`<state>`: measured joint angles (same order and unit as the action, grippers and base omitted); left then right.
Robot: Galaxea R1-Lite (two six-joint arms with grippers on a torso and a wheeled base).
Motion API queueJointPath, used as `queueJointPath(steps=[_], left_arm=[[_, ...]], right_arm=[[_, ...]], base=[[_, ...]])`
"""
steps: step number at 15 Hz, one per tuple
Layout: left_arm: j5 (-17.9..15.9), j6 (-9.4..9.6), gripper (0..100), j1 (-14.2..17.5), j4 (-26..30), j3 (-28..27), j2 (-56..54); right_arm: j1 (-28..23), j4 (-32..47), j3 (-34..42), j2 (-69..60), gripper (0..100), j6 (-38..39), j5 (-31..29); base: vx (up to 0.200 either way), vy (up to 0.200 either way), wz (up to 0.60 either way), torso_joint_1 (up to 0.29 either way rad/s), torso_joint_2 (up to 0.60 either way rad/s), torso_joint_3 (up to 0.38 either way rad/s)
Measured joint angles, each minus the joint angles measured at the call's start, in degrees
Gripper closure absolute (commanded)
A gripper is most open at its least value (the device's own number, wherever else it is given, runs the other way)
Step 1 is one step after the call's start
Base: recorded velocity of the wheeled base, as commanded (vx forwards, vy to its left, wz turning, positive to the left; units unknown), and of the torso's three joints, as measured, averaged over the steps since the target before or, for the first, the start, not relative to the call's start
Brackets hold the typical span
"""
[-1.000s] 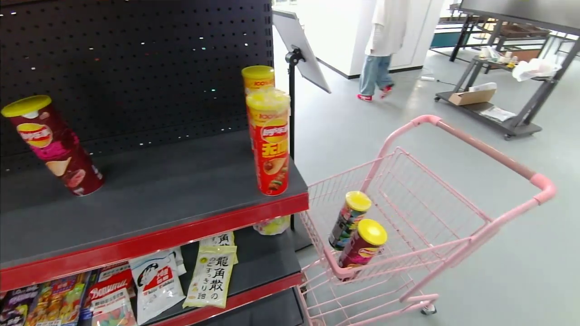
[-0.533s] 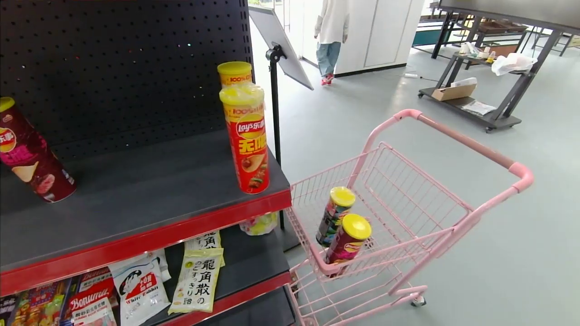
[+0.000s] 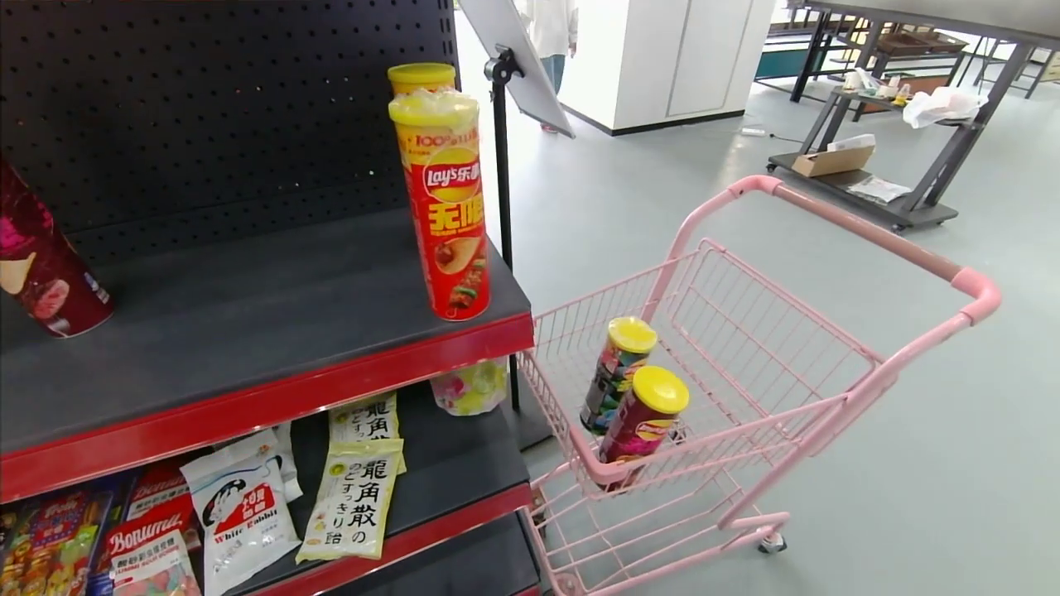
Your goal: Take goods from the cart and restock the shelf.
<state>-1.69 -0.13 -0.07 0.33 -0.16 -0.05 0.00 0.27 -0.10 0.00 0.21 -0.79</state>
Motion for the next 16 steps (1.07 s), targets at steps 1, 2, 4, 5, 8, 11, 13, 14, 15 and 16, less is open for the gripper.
queueJointPath(steps=[1,2,4,5,8,11,13,14,15,16], left_arm=[[-0.05,0.04,0,-0.02,0.00,0.00,0.00],[-0.05,0.06,0,-0.04,0.05,0.00,0.00],[-0.07,0.06,0,0.00,0.00,0.00,0.00],[-0.05,0.06,0,0.00,-0.01,0.00,0.00],[-0.07,0.06,0,-0.04,0.02,0.00,0.00],[-0.07,0.11,0,-0.02,-0.01,0.00,0.00],[-0.07,0.13,0,0.00,0.00,0.00,0.00],[-0.05,0.13,0,-0.04,-0.01,0.00,0.00],[-0.07,0.16,0,-0.04,-0.01,0.00,0.00],[-0.11,0.21,0,-0.04,0.00,0.00,0.00]], right_arm=[[0.00,-0.02,0.00,0.00,0,-0.05,0.01],[0.00,0.00,0.00,0.00,0,-0.07,0.00],[0.00,0.00,0.00,0.00,0,-0.13,0.01],[0.00,0.00,0.00,0.00,0,-0.18,0.00],[0.00,-0.02,0.07,0.00,0,-0.28,0.09],[0.00,0.16,-0.04,0.85,0,-0.63,0.17],[-0.10,0.06,-1.22,0.90,0,-0.21,0.79],[0.38,0.13,-3.67,1.65,0,1.18,1.23],[0.93,0.05,-7.34,3.47,0,3.05,1.50],[1.68,0.00,-11.82,6.96,0,4.61,1.77]], base=[[0.000,0.000,0.00,-0.183,0.54,0.359],[0.000,0.000,0.00,-0.188,0.55,0.369],[0.000,0.000,0.00,-0.171,0.55,0.366],[0.000,0.000,0.00,-0.163,0.54,0.373],[0.000,0.000,0.00,-0.106,0.36,0.259],[0.000,0.000,0.00,-0.016,0.06,0.044],[0.000,0.000,0.00,0.000,0.00,0.000],[0.000,0.000,0.00,0.000,0.00,0.000],[0.000,0.000,0.00,0.000,0.00,0.000],[0.000,0.000,0.00,0.000,0.00,0.000]])
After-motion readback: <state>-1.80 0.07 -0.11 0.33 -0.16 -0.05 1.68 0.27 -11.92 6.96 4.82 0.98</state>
